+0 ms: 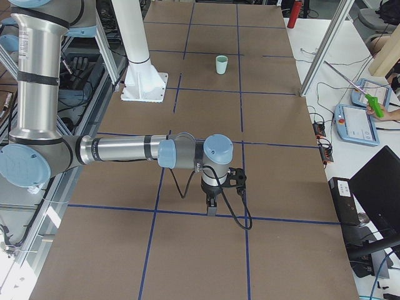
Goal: Stack cups
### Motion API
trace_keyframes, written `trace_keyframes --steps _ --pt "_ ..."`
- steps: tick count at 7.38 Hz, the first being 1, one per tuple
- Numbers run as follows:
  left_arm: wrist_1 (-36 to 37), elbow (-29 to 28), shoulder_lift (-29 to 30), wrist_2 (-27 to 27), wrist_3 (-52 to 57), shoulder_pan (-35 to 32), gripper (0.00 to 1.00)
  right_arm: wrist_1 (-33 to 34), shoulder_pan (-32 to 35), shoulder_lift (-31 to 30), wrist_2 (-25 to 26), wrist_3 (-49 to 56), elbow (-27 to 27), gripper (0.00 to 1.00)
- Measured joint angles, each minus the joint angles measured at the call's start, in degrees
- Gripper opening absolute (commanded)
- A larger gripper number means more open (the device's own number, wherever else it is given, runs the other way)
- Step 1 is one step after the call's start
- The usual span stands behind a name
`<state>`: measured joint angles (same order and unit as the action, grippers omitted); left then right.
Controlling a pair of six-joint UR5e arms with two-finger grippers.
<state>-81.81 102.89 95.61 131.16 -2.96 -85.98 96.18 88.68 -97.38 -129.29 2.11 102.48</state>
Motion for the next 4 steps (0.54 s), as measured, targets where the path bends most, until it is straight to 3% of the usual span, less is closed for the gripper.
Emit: trace_keyframes --steps 2,4 --pt "-1.6 -5.5 -4.3 2.0 7.8 -1.8 1.0 0.0 0.0 0.0 0.0 0.0 0.0 1.0" --pt "-4.8 -10.6 -5.2 2.4 8.9 -2.1 1.0 0.0 0.0 0.0 0.0 0.0 0.0 1.0"
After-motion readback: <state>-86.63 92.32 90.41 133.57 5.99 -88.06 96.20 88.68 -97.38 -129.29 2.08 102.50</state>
